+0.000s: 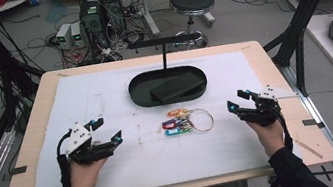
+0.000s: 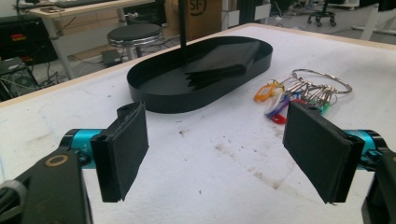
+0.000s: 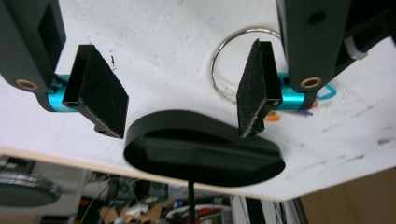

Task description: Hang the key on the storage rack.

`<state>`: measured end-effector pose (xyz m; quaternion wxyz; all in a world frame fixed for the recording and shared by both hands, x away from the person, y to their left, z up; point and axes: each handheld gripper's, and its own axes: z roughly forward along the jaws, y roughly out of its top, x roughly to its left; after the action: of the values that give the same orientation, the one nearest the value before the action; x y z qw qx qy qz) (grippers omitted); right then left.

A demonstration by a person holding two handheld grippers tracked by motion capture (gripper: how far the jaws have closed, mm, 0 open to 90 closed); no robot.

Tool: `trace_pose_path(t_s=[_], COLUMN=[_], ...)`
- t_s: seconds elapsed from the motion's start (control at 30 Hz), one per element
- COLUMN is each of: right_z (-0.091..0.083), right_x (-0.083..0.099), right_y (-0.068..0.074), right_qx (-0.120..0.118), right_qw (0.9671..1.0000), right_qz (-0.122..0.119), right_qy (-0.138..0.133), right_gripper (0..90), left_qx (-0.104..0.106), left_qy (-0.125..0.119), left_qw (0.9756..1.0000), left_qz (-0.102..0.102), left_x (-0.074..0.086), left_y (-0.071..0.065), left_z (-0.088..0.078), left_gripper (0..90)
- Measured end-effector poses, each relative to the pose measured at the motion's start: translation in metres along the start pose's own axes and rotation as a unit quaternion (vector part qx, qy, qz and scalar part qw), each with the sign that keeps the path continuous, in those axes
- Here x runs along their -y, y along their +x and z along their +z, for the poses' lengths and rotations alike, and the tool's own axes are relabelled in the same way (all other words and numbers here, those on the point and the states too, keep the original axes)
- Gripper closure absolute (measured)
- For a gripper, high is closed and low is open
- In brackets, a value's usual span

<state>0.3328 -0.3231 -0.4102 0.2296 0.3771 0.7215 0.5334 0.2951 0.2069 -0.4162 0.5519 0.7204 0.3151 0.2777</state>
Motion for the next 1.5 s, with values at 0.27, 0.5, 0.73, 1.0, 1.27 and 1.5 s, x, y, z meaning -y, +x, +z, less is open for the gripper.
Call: trace_pose_path(t_s=[0.27,0.5,0.73,1.0,1.27,1.5], right_z=[0.028,0.057,0.076,0.098,0.099,0.097], right_x=[0.007,0.01,0.008,0.011,0.012,0.011], right_y=[0.009,0.01,0.01,0.018,0.02,0.019], right_qx=[-0.018,-0.017,-0.017,-0.007,-0.005,-0.016], right_qw=[0.998,0.9933,0.9881,0.9781,0.9775,0.9782], right_qz=[-0.008,0.0,0.007,-0.019,-0.032,-0.031], right_qy=[0.06,0.114,0.152,0.207,0.209,0.205], right_gripper=[44.9,53.7,63.6,66.2,80.0,87.0], left_qx=[0.001,0.006,0.008,0.013,0.013,0.013], left_qy=[0.002,0.003,0.002,0.005,0.007,0.007], left_qw=[0.9999,0.9998,0.9998,0.9997,0.9998,0.9997], left_qz=[0.014,0.017,0.017,0.018,0.016,0.019], left_x=[0.001,0.001,0.001,0.002,0.003,0.003], left_y=[-0.004,-0.007,-0.008,-0.009,-0.01,-0.011], left_z=[0.002,0.003,0.003,0.004,0.005,0.005], left_gripper=[22.3,22.2,22.3,22.3,22.3,22.3])
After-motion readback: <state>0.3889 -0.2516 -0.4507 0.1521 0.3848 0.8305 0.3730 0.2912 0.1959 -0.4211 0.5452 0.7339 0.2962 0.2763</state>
